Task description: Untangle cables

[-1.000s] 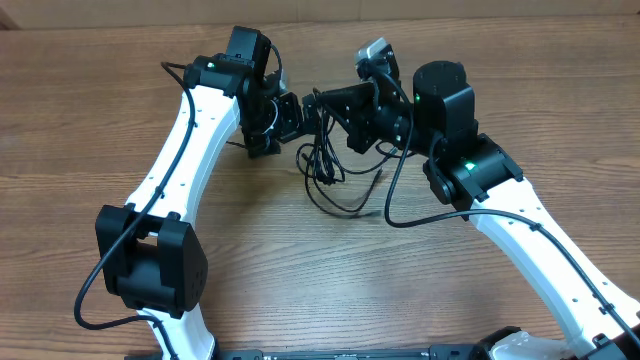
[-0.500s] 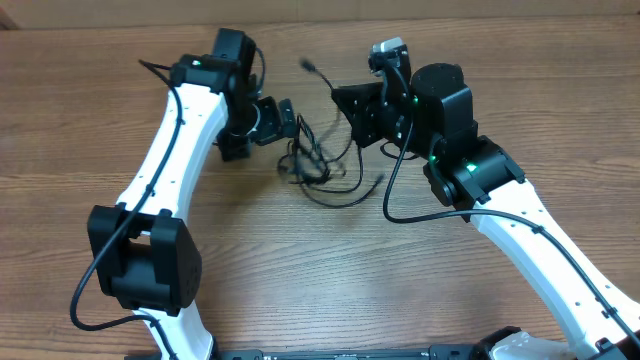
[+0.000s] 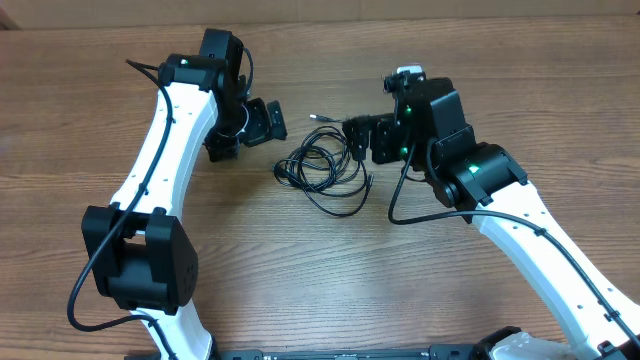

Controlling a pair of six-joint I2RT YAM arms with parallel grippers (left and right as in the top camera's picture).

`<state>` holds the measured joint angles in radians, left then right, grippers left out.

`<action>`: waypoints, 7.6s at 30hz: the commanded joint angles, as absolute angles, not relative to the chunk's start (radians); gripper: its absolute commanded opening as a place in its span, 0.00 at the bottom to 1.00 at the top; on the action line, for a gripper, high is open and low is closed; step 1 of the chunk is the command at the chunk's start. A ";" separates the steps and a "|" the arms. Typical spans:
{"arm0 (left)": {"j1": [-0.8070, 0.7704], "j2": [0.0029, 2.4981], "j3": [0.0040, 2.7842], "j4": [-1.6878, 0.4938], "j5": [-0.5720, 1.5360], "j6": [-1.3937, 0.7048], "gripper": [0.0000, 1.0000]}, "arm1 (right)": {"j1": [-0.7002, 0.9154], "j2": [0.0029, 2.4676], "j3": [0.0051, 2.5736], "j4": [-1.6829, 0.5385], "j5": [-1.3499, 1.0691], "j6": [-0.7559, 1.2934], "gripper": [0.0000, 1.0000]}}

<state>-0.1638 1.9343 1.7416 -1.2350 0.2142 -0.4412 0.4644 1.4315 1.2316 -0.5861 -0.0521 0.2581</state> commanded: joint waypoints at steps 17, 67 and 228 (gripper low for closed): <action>-0.165 1.942 1.736 -1.216 0.077 -0.336 0.99 | 0.467 1.567 1.230 -0.706 -0.163 0.372 1.00; -0.339 2.232 1.736 -0.984 -0.035 -0.153 0.98 | 0.246 1.515 1.232 -0.771 -0.230 0.482 1.00; -0.485 1.943 2.139 -1.337 0.394 0.205 0.04 | 0.247 1.515 1.232 -0.686 -0.345 0.216 1.00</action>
<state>-0.4797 2.0258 2.1159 -1.3239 0.2832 0.2153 0.2493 1.5398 1.2312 -0.6765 -0.4747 0.2165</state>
